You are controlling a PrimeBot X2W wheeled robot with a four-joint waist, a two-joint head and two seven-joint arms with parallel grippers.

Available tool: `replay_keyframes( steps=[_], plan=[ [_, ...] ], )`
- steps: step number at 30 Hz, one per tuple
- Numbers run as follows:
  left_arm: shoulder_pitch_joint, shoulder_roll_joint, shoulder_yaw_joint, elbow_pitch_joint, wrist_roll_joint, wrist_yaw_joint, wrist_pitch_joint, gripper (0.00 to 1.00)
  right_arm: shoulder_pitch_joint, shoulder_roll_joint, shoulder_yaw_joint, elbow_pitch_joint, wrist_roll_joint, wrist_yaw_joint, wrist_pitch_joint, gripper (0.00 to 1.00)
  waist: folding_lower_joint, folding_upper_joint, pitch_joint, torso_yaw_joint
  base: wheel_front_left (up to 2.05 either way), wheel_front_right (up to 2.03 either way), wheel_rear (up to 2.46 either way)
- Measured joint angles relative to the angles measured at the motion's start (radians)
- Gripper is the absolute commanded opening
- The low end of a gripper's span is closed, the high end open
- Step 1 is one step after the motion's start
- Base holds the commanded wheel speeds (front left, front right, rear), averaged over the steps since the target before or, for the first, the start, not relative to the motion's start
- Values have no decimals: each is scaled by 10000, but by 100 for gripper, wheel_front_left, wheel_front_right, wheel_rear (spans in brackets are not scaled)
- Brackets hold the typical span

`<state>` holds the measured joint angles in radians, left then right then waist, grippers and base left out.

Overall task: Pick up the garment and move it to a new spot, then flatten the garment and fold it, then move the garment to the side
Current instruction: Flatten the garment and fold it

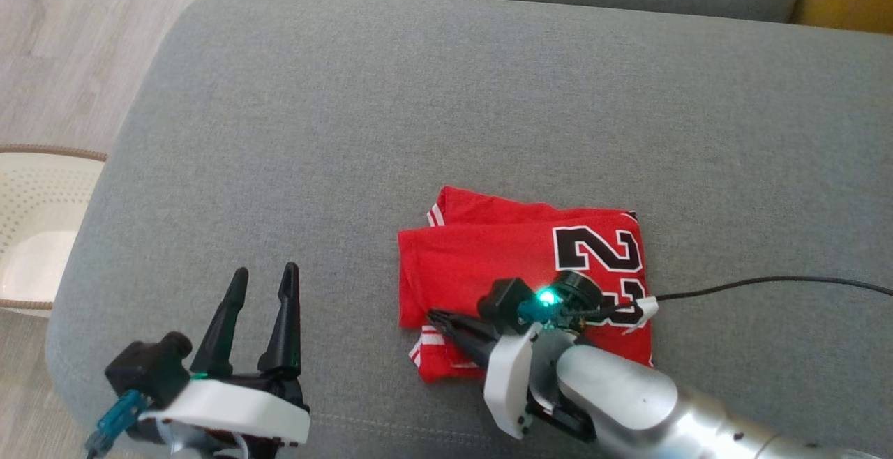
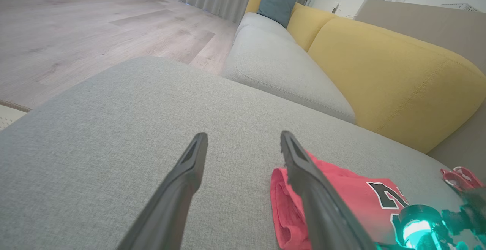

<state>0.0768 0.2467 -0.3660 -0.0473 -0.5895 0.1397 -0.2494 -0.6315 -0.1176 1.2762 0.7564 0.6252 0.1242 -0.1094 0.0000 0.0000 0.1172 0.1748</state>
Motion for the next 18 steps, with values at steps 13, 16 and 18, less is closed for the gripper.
replay_keyframes(
  steps=[13,16,18],
  plan=[
    [3,-27,130,12,0,-82,0,100,-380,295,-140,-431,991,0,-399,0,0,0,-4,-235,0,0,0],
    [2,-29,132,35,4,-90,0,100,-372,378,-115,-512,1392,0,-401,84,0,0,22,-276,0,0,0],
    [2,-33,134,42,65,-90,0,100,-372,418,-92,-558,1532,0,-414,100,0,0,32,-320,0,0,0]
  ],
)
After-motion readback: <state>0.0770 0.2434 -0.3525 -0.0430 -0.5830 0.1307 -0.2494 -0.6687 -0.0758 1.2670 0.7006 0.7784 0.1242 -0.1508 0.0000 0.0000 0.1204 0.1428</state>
